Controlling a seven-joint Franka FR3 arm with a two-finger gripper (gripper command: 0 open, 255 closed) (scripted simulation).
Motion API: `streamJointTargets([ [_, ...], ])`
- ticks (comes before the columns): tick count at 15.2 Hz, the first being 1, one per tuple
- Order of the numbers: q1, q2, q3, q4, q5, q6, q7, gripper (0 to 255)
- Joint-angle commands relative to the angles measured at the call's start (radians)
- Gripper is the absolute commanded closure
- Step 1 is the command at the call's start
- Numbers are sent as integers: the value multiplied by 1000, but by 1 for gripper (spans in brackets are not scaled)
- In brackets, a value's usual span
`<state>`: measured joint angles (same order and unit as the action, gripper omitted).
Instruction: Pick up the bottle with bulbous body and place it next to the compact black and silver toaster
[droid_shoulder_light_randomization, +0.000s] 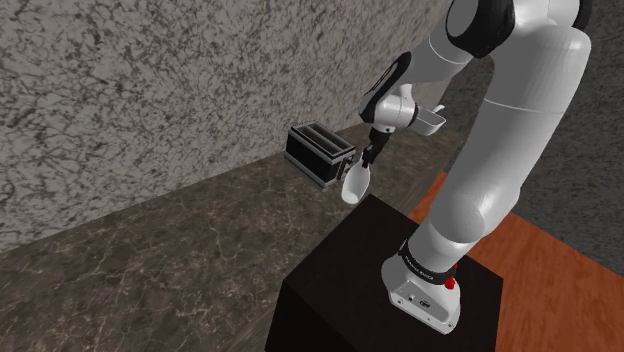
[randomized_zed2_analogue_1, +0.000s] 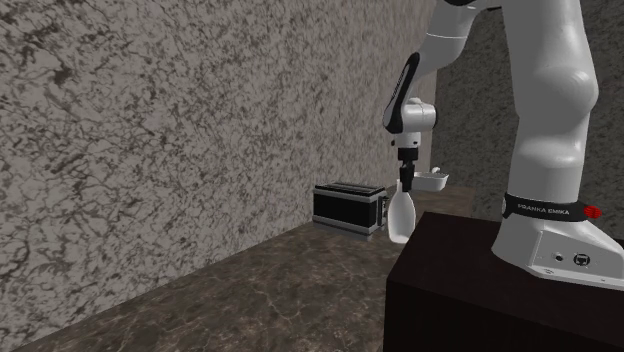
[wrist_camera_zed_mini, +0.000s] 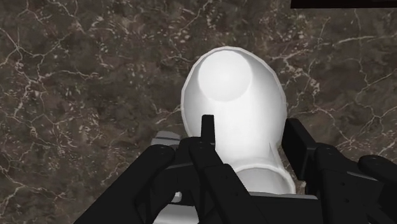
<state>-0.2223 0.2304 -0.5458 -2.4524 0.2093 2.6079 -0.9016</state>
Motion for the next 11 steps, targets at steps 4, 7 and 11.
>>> streamJointTargets([
  [4, -3, 8, 5, 2, 9, 6, -6, 255],
  [7, -3, 8, 5, 2, 9, 6, -6, 0],
  [11, -3, 8, 5, 2, 9, 6, -6, 0],
])
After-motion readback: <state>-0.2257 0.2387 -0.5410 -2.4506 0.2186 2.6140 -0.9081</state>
